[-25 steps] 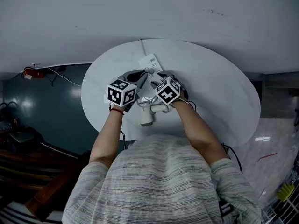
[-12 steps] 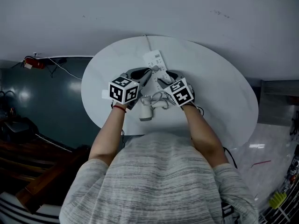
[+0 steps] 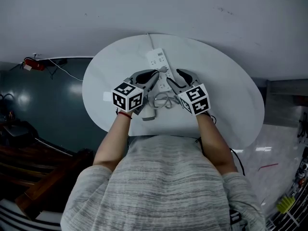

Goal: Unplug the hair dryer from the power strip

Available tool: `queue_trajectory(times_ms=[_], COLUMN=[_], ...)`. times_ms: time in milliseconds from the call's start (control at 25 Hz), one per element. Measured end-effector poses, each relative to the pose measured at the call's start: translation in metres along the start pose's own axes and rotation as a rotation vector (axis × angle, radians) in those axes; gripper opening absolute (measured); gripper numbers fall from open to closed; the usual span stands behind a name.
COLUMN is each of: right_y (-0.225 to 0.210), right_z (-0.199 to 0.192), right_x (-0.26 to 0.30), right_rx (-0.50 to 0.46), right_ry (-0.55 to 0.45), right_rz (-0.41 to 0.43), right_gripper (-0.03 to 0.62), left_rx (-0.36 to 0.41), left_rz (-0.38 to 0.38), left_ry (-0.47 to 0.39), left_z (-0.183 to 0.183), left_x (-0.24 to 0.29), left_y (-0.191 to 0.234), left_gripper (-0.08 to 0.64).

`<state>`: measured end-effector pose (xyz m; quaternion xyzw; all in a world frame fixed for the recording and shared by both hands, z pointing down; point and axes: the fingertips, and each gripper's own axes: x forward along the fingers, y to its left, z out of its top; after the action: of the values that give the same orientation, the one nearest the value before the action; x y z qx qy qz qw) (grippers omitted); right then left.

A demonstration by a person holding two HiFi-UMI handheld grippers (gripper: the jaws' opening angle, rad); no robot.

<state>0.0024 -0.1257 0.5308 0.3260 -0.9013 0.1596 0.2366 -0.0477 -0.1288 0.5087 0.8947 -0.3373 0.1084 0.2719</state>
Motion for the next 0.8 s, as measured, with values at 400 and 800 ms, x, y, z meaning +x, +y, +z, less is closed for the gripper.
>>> queue_trajectory(times_ms=[400, 800], right_y=[0.014, 0.004], right_z=[0.022, 0.015], right_x=[-0.042, -0.075], right_rx=[-0.035, -0.065], right_ry=[-0.100, -0.095], right_rz=[-0.014, -0.106], right_gripper=[0.171, 0.025], left_rx=[0.025, 0.014], left_rz=[-0.026, -0.055], left_ry=[-0.085, -0.113], left_z=[0.001, -0.005], left_x=[-0.007, -0.006], left_y=[-0.040, -0.064], left_gripper=[0.028, 0.028])
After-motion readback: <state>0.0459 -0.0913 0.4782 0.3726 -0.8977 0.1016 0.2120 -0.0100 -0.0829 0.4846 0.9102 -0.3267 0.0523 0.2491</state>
